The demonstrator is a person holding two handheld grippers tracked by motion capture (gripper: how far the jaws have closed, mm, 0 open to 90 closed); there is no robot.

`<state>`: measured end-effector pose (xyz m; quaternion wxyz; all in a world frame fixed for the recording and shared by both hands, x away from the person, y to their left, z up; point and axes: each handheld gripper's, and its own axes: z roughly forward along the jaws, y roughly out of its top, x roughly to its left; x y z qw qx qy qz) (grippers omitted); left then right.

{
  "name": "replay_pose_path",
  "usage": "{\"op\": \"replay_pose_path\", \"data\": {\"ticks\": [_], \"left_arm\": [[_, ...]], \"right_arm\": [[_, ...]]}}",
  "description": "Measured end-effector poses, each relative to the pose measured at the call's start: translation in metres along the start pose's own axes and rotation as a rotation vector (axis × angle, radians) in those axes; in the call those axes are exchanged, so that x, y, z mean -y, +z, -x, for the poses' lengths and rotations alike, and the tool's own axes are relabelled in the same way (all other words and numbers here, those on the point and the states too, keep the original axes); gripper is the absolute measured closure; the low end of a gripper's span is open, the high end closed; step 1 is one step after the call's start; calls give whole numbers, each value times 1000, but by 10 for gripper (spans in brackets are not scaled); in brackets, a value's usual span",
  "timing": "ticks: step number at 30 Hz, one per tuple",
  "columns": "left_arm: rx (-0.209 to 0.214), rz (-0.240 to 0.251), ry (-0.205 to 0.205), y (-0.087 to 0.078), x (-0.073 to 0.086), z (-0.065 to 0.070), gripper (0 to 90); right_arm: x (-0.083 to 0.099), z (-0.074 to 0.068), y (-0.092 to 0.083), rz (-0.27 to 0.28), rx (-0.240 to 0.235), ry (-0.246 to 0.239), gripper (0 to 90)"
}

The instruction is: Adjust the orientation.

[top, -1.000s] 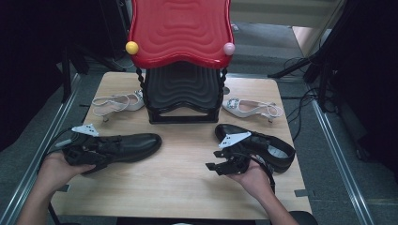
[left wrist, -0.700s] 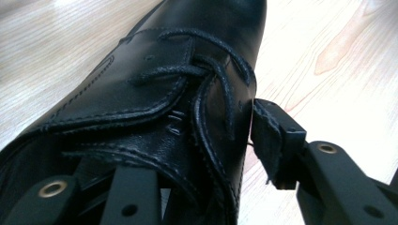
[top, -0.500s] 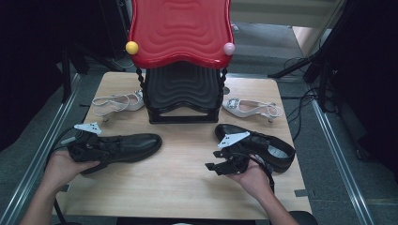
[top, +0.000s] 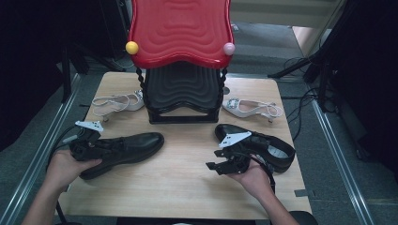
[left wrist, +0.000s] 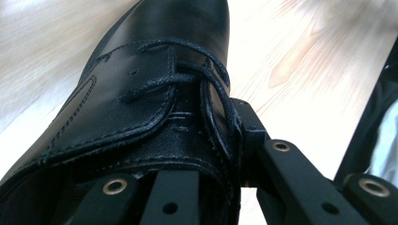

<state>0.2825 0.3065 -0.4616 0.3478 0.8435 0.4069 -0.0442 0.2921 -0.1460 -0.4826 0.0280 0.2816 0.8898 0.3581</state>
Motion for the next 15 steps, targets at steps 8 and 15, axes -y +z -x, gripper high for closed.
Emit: {"op": "replay_pose_path", "data": {"ticks": [8,15], "left_arm": [[22,18,40,16,-25,27,819],[62,1,71,39,-48,41,821]], "right_arm": [[1,0,-2,5,5,4,431],[3,1,-6,17,11,12,428]]}}
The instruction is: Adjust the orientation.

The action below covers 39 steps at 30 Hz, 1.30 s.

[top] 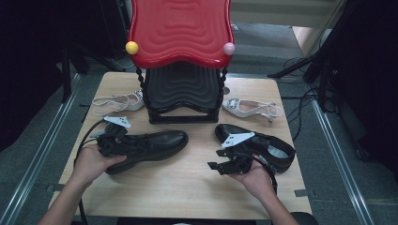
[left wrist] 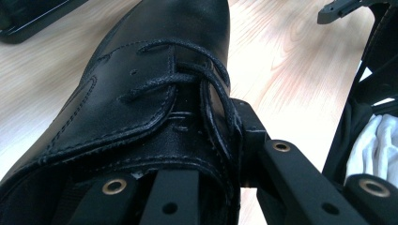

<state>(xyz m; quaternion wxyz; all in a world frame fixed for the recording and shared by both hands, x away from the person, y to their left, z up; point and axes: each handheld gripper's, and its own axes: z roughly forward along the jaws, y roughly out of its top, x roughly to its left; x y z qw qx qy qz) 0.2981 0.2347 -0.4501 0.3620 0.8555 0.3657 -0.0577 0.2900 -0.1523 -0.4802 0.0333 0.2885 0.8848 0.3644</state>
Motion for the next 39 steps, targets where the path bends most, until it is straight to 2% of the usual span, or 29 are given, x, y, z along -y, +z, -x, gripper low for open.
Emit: {"op": "replay_pose_path", "data": {"ticks": [6,8,14,17,19,22,26,30,33,34,39], "left_arm": [[19,-41,33,23,-22,13,820],[33,-50,29,30,-28,17,819],[26,-51,37,46,-38,32,817],[20,-58,51,51,-38,37,816],[11,-51,46,53,-35,38,814],[-20,-41,13,60,-32,37,813],[-32,-19,-13,65,-32,36,802],[-41,-11,-13,70,-32,39,790],[-40,-12,-5,70,-30,39,773],[-26,-16,-4,69,-28,38,732],[13,-16,-13,63,-26,35,644]], "right_arm": [[2,1,-4,8,6,15,424],[3,2,-5,14,10,16,422],[5,2,-7,14,19,30,421],[6,3,-7,16,19,30,421],[6,3,-7,16,20,30,422],[7,3,-6,8,20,35,421],[6,3,-4,5,20,30,422],[6,1,-3,2,18,32,422],[6,1,-2,-1,18,32,423],[6,1,-1,-2,17,29,423],[5,0,-1,-3,16,27,424]]}}
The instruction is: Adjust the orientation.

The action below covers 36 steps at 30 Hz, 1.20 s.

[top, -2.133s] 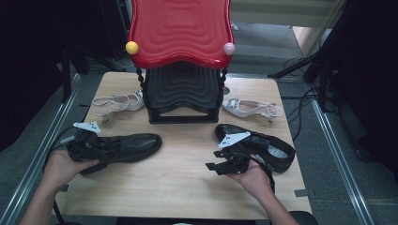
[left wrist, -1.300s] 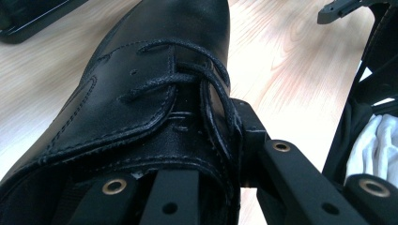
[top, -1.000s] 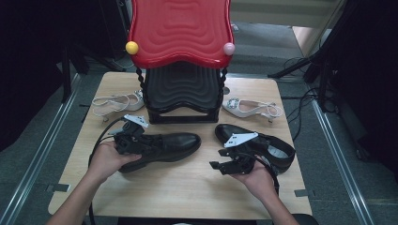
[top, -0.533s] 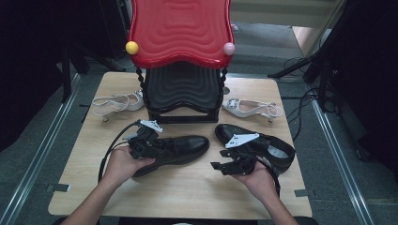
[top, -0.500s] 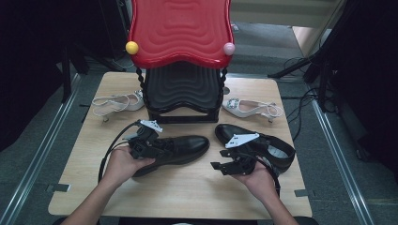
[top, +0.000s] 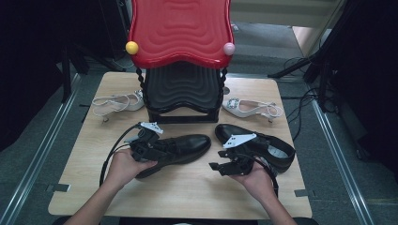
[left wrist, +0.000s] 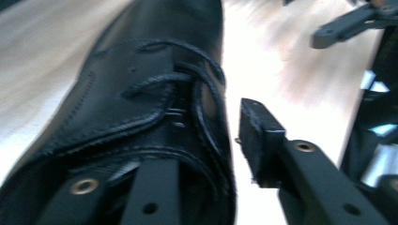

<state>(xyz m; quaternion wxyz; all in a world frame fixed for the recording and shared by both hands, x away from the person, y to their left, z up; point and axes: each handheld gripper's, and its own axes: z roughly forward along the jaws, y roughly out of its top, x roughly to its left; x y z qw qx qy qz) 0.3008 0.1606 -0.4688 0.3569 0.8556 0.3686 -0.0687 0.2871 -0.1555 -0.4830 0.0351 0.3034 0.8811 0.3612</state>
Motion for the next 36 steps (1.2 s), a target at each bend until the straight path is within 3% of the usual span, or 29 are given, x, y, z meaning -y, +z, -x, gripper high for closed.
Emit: {"op": "replay_pose_path", "data": {"ticks": [4,11,14,16,22,25,27,36], "left_arm": [[5,-24,25,-8,1,0,568],[15,0,64,-37,6,-1,548],[-4,0,73,-50,7,-3,572],[12,31,79,-62,7,-5,590],[-19,42,100,-77,8,-10,659],[-36,46,76,-84,10,-20,698],[-71,36,61,-88,13,-33,733],[-99,43,35,-79,23,-65,859]], "right_arm": [[-1,-1,0,6,1,-3,424],[-2,-2,-1,12,1,-2,424],[-3,-5,-1,16,-3,-6,426],[-5,-8,1,16,0,-12,426],[-9,-12,6,27,-7,-12,427],[-12,-14,11,32,-14,-15,430],[-15,-18,17,32,-14,-20,432],[-25,-24,30,47,-21,-19,480]]}}
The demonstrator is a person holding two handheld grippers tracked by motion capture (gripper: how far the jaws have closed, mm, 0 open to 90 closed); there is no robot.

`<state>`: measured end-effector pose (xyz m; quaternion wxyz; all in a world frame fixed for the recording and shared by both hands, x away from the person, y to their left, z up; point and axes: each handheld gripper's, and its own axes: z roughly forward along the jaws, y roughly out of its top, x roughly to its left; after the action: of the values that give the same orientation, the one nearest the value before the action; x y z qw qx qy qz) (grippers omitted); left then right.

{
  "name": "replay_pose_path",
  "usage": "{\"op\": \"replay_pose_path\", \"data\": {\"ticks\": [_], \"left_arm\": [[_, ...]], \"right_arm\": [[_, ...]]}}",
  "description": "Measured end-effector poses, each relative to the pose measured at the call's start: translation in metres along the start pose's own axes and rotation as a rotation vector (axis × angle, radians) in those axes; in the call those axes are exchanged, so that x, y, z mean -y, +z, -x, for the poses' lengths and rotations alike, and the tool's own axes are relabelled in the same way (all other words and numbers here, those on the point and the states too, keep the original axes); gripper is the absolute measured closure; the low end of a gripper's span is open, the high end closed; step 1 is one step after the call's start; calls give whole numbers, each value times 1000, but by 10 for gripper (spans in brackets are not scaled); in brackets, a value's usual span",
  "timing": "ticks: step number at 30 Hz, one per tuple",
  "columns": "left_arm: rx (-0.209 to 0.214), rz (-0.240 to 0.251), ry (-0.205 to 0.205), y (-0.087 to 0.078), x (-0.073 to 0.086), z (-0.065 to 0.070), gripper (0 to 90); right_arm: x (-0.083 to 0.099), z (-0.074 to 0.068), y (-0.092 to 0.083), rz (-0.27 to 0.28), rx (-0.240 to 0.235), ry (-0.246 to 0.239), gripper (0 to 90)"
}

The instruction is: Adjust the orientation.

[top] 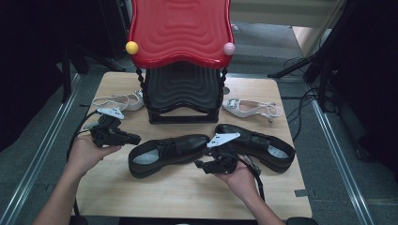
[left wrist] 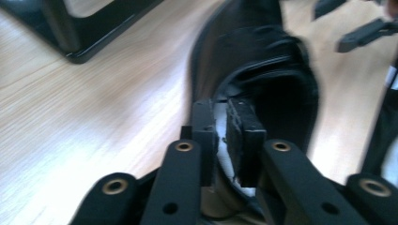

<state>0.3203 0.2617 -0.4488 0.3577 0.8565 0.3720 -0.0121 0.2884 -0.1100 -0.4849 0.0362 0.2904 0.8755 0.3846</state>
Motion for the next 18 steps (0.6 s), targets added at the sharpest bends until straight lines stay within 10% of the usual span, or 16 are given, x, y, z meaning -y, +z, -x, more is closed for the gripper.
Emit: {"op": "replay_pose_path", "data": {"ticks": [14,18], "left_arm": [[23,-30,-34,41,11,-24,900],[43,-48,-24,51,10,-21,900]], "right_arm": [[-5,-12,29,-6,-69,12,900],[-8,-16,35,-19,-88,28,900]]}}
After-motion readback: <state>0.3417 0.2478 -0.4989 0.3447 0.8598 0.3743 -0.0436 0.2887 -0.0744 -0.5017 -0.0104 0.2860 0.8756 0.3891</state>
